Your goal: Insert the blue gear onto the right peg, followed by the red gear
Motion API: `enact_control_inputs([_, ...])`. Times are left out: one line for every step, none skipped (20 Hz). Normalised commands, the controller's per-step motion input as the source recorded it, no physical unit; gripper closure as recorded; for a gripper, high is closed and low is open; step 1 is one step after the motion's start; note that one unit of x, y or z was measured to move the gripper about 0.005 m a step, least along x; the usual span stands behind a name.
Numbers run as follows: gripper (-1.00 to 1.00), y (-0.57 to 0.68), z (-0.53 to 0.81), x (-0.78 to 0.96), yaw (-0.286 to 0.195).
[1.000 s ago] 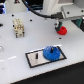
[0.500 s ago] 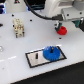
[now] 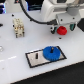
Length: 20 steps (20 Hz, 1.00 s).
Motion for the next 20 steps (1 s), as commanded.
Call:
enact_control_inputs([-1.0,0.05,-0.29,-0.19,0.0])
enact_control_inputs([-1.0,0.07,-0.26,-0.25,0.0])
enact_control_inputs([1.0,0.08,-0.22,-0.15,0.0])
enact_control_inputs([-1.0,0.02,-0.25,-0.18,0.0])
enact_control_inputs([1.0,0.04,-0.18,-0.21,0.0])
enact_control_inputs([1.0,0.04,-0.15,-0.2,0.0])
enact_control_inputs([1.0,0.05,-0.11,-0.21,0.0])
enact_control_inputs([1.0,0.05,-0.04,-0.18,0.0])
enact_control_inputs([1.0,0.09,-0.04,-0.15,0.0])
enact_control_inputs([1.0,0.08,-0.03,-0.11,0.0])
enact_control_inputs([1.0,0.09,0.0,-0.17,0.0])
enact_control_inputs([1.0,0.07,-0.02,0.0,0.0])
enact_control_inputs([1.0,0.05,0.01,-0.01,0.0])
enact_control_inputs([1.0,0.02,0.05,-0.01,0.0])
enact_control_inputs([1.0,0.01,0.05,0.01,0.0])
enact_control_inputs([1.0,0.01,0.04,0.01,0.0])
enact_control_inputs([1.0,0.02,0.04,-0.01,0.0])
enact_control_inputs([1.0,-0.01,-0.04,-0.16,0.0])
enact_control_inputs([1.0,0.02,0.02,0.0,0.0])
enact_control_inputs([1.0,0.1,0.0,-0.01,0.0])
